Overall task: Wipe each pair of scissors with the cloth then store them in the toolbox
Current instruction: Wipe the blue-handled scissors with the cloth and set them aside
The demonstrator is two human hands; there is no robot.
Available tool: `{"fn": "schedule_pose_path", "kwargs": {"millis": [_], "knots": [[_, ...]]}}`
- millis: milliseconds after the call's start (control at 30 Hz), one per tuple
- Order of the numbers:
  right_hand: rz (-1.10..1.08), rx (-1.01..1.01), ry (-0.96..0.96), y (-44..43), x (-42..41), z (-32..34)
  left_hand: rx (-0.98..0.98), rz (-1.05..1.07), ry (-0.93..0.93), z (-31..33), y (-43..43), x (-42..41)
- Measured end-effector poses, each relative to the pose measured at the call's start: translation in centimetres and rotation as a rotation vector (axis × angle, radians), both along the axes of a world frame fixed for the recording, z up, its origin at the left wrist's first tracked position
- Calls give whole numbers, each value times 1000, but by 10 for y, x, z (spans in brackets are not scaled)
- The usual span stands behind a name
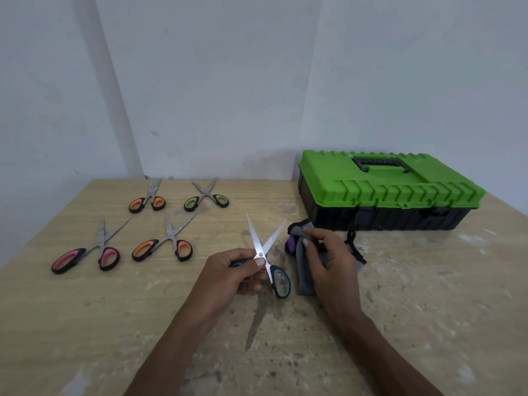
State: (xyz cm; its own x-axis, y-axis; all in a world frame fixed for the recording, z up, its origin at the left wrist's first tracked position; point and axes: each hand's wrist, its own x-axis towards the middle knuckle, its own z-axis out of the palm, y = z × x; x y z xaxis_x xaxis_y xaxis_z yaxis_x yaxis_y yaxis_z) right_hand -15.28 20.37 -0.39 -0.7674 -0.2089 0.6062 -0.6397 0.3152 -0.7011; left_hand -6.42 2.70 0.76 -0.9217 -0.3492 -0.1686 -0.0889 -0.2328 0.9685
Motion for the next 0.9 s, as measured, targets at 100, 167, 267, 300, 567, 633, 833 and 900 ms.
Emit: {"fn": "schedule_pose_path", "kwargs": {"millis": [100, 167, 267, 300, 567, 633, 833, 900], "knots": [[7, 15, 30, 0, 2, -1, -32, -16, -3, -1, 0, -1], [6, 40, 89, 0, 3, -2, -36, -28, -5, -2, 1, -2], [9, 88, 197, -4, 4, -2, -53, -29, -6, -2, 1, -2], [13, 104, 232, -6, 3, -2, -63, -31, -7, -2, 1, -2], [111, 323, 399, -21, 8, -13, -142, -41, -5, -5, 2, -1], [132, 357, 444, -21, 11, -14, -155, -40, 1, -5, 3, -1], [95, 323, 376, -15, 8, -7, -144, -51, -2, -4, 2, 0], [185, 406, 420, -14, 14, -8, -146, -60, -3, -4, 1, 0]]}}
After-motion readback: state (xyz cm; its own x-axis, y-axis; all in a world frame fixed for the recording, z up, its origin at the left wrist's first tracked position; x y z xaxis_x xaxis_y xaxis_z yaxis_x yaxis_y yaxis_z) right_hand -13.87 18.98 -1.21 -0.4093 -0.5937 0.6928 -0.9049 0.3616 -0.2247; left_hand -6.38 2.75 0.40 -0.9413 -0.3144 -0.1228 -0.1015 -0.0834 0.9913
